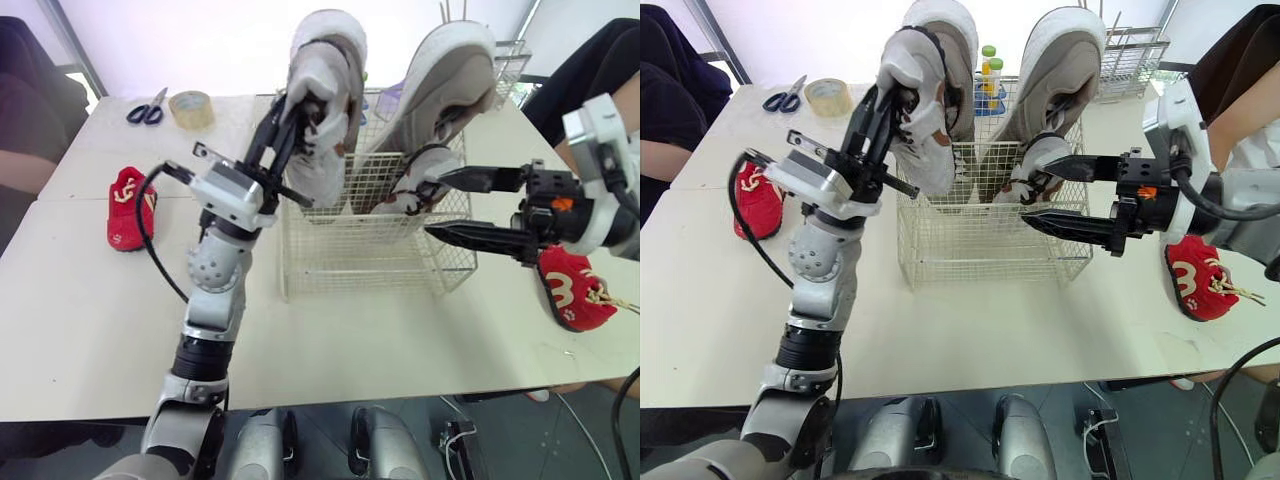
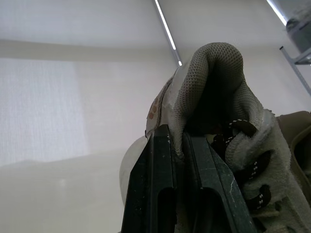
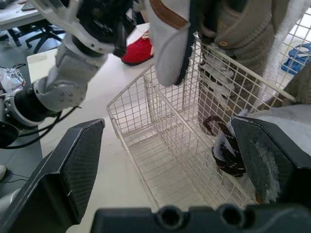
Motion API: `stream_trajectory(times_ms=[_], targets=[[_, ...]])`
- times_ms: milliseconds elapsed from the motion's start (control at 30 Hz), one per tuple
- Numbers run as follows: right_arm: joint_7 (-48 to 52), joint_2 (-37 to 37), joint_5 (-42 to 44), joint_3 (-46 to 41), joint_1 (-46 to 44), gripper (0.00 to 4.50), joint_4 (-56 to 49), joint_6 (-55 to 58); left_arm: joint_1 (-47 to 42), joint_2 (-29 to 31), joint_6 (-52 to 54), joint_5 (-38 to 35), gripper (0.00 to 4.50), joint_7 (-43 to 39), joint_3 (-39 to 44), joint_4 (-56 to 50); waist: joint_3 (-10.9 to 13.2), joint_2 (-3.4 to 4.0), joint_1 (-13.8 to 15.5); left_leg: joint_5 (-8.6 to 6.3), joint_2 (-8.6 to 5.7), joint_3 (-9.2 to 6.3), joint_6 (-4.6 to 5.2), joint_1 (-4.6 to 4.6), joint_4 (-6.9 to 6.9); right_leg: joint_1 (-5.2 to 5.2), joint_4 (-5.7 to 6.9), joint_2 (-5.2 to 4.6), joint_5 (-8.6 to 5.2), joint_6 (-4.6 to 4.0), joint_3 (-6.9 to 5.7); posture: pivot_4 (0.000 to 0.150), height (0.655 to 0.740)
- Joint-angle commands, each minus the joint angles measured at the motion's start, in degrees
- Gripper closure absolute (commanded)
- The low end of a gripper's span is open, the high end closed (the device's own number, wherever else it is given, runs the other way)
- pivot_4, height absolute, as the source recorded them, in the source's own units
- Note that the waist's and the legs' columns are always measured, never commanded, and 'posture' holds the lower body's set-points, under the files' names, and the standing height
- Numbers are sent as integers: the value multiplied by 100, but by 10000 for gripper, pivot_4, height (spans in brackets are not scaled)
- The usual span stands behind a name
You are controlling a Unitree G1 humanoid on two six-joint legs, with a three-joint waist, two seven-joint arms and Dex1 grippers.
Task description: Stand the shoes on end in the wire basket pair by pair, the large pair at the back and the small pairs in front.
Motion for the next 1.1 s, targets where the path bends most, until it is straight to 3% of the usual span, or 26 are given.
stream_trajectory(times_ms=[33,533,1033,1100], targets=[[-88,-91,101,-234,-8,0,-165,6,-14,-22,-278,158,44423,39,-87,155,0,0,-2,0,0,0,0,0,0,0,0,0,0,0,0,1500,7400],[-131,-59,181,-207,39,0,-204,-61,733,40,-978,1064,44423,570,-178,989,-4,7,-7,-3,1,-1,4,0,-1,-2,-1,-8,1,-1,-3,1500,7400],[-134,10,108,-98,-30,0,-196,-167,1144,220,-1464,1209,44423,787,-311,1910,-92,106,-3,-9,-6,0,14,7,-1,6,-9,-31,-5,-13,-7,1500,7400],[-147,24,101,-85,-32,0,-200,-179,1138,234,-1440,1162,37439,776,-286,1857,-100,113,-4,-9,-6,0,14,7,-1,6,-9,-30,-6,-15,-7,1500,7400]])
